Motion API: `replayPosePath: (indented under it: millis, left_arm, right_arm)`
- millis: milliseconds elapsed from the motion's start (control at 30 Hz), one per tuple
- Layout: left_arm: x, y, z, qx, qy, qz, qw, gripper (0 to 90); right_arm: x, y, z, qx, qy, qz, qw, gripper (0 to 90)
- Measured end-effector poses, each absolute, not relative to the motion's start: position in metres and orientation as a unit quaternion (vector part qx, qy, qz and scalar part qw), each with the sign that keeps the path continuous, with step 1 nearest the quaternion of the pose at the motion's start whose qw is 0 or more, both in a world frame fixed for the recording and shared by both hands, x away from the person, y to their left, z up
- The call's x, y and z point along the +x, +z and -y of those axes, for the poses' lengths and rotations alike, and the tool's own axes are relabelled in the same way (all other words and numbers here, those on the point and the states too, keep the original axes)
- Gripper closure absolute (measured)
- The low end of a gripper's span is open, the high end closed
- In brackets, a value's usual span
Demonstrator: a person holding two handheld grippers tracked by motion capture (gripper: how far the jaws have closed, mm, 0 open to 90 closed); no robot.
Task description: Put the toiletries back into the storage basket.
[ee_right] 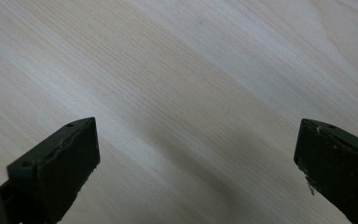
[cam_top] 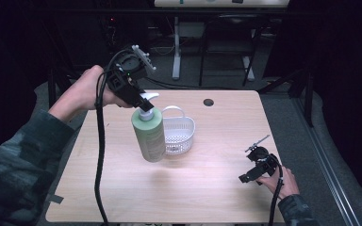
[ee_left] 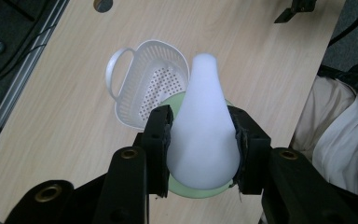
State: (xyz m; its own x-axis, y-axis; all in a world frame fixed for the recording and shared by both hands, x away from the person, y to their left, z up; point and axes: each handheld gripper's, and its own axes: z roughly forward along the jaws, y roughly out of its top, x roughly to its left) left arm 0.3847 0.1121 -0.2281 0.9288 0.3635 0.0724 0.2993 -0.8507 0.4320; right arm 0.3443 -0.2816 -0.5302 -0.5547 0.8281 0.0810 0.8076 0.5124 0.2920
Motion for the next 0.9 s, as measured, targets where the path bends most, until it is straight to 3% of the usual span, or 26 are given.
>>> replayPosePath:
  millis: [900]
  left_arm:
    - [0.399,-0.210,-0.103,0.955,0.091,-0.183,0.215,63.2]
  right_arm:
    - [0.344,-0.531,0.282,0.470,0.147,-0.870,0.033,0.0]
